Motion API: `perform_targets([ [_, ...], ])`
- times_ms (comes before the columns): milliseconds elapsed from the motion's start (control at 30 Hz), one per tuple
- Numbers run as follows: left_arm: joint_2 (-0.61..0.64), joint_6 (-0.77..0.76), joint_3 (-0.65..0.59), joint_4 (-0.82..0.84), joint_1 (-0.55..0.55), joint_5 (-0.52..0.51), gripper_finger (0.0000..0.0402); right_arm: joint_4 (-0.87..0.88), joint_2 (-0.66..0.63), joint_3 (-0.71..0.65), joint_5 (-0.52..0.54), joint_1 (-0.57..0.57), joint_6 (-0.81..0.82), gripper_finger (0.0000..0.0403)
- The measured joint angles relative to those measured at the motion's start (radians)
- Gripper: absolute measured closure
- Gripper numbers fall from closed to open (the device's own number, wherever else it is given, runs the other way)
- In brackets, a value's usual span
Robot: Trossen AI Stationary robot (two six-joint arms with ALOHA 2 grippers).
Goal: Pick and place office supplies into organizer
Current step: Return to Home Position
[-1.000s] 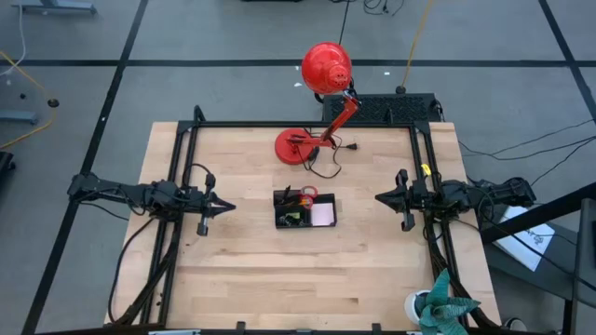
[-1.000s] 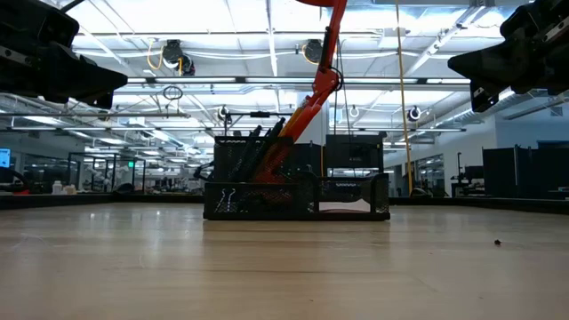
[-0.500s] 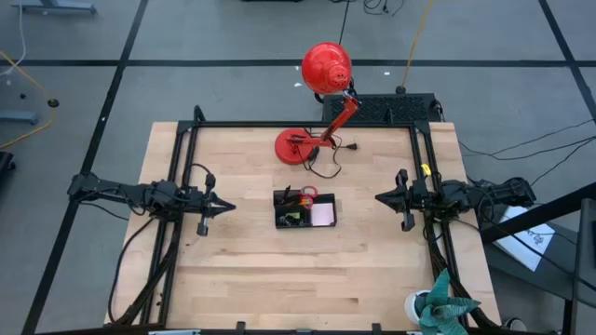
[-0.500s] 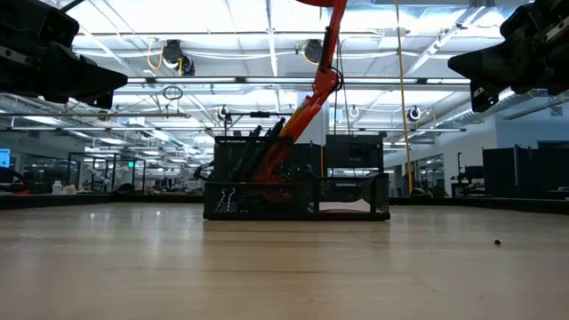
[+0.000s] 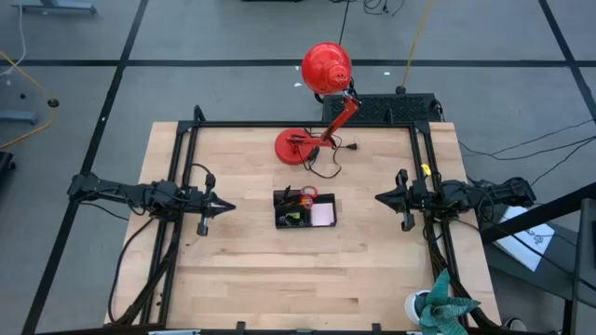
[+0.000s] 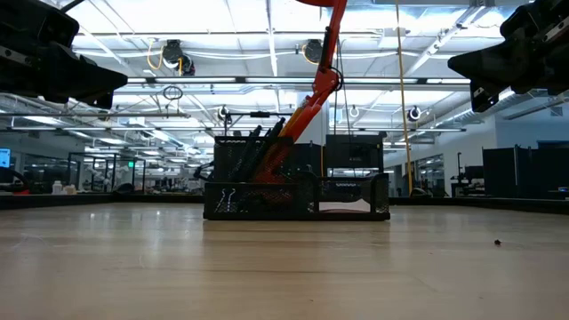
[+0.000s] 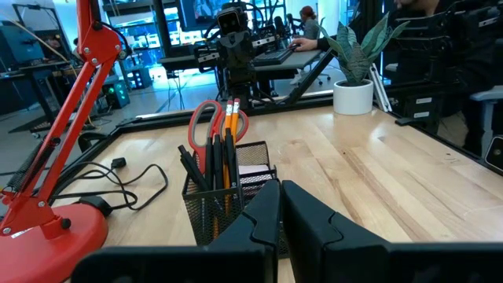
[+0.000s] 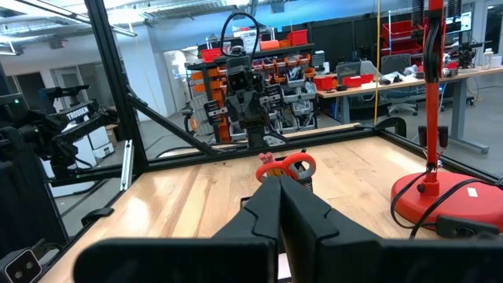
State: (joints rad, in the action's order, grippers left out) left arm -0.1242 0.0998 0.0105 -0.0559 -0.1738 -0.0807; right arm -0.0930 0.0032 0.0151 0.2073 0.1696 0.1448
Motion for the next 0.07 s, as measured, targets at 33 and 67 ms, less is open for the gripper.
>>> perform_targets([
  [33, 0.000, 0.000, 0.000, 0.000, 0.000, 0.000, 0.0378, 0.000, 0.000, 0.000, 0.000, 0.000, 0.000, 0.0403],
  [67, 0.000, 0.000, 0.000, 0.000, 0.000, 0.000, 0.0378, 0.000, 0.000, 0.000, 0.000, 0.000, 0.000, 0.0403],
])
